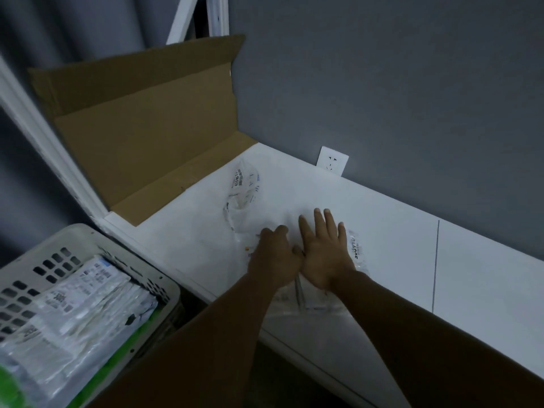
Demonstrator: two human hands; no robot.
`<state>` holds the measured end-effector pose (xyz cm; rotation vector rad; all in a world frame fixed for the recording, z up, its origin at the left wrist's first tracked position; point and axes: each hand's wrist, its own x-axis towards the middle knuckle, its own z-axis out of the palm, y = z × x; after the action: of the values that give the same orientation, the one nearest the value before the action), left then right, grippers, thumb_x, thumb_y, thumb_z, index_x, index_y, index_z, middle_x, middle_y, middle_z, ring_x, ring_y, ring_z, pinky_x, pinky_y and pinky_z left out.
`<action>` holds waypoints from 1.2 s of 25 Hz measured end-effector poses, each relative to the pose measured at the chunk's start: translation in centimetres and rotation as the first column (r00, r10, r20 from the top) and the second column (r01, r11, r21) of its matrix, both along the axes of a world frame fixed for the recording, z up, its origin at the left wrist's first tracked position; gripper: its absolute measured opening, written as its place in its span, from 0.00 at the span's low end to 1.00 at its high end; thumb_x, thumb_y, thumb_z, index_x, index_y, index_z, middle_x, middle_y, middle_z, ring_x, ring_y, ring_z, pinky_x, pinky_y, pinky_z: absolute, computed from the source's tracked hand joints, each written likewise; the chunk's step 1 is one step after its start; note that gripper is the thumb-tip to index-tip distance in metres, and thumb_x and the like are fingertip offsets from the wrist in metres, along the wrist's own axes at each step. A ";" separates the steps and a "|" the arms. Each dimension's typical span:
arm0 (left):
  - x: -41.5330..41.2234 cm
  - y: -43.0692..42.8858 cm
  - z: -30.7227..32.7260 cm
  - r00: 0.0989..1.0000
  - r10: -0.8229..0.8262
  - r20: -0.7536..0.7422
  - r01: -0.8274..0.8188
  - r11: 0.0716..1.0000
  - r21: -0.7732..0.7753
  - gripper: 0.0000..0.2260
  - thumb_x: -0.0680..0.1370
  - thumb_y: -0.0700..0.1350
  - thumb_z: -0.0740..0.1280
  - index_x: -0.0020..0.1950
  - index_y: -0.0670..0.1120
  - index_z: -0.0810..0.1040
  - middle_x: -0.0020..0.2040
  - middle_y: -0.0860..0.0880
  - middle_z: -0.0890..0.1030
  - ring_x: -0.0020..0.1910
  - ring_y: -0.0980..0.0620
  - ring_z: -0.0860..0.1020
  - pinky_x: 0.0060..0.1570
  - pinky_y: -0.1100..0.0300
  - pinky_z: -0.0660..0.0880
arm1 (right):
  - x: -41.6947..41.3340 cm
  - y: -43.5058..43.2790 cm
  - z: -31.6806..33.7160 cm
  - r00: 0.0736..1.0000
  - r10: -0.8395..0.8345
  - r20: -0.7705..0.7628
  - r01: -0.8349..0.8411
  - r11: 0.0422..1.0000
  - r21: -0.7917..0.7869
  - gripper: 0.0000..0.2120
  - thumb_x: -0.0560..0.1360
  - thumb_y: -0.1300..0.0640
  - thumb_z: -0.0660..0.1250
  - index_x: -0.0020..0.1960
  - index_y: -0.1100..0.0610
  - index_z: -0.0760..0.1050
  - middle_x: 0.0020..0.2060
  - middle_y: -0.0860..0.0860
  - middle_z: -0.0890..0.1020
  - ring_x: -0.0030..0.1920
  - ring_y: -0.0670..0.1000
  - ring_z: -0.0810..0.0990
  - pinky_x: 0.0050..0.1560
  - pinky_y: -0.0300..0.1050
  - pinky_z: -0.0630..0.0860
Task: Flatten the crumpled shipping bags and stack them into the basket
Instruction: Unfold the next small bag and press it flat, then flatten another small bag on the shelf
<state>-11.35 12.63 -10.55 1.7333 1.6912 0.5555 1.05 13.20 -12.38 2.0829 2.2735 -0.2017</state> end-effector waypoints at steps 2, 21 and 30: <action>-1.7 0.5 1.1 0.978 0.184 0.102 -0.191 0.980 0.063 0.22 0.77 0.46 0.69 0.70 0.44 0.71 0.65 0.43 0.70 0.62 0.43 0.76 0.59 0.53 0.75 | -2.2 1.4 1.1 0.996 -0.012 -0.090 0.017 0.999 0.047 0.31 0.83 0.40 0.48 0.82 0.51 0.49 0.81 0.58 0.45 0.80 0.61 0.38 0.77 0.61 0.38; -12.0 3.8 2.4 0.778 0.566 0.271 -0.557 0.822 -0.117 0.16 0.80 0.38 0.59 0.68 0.37 0.69 0.68 0.40 0.70 0.67 0.42 0.69 0.64 0.54 0.67 | -15.6 7.0 1.2 0.926 -0.015 -0.377 0.096 0.976 0.197 0.14 0.81 0.61 0.63 0.67 0.58 0.72 0.58 0.59 0.81 0.56 0.60 0.81 0.58 0.52 0.77; -12.3 3.5 4.6 0.224 0.654 0.723 -0.394 0.739 -0.547 0.23 0.82 0.58 0.58 0.70 0.44 0.72 0.65 0.40 0.77 0.61 0.40 0.78 0.64 0.44 0.74 | -11.9 0.8 8.7 0.171 -0.236 -0.957 0.196 0.960 -0.201 0.09 0.75 0.71 0.69 0.50 0.60 0.77 0.41 0.60 0.79 0.37 0.56 0.81 0.47 0.55 0.83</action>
<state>-23.60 16.12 -5.91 0.3264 1.3451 1.2485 -10.82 13.97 -3.64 2.6108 2.1809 -2.2066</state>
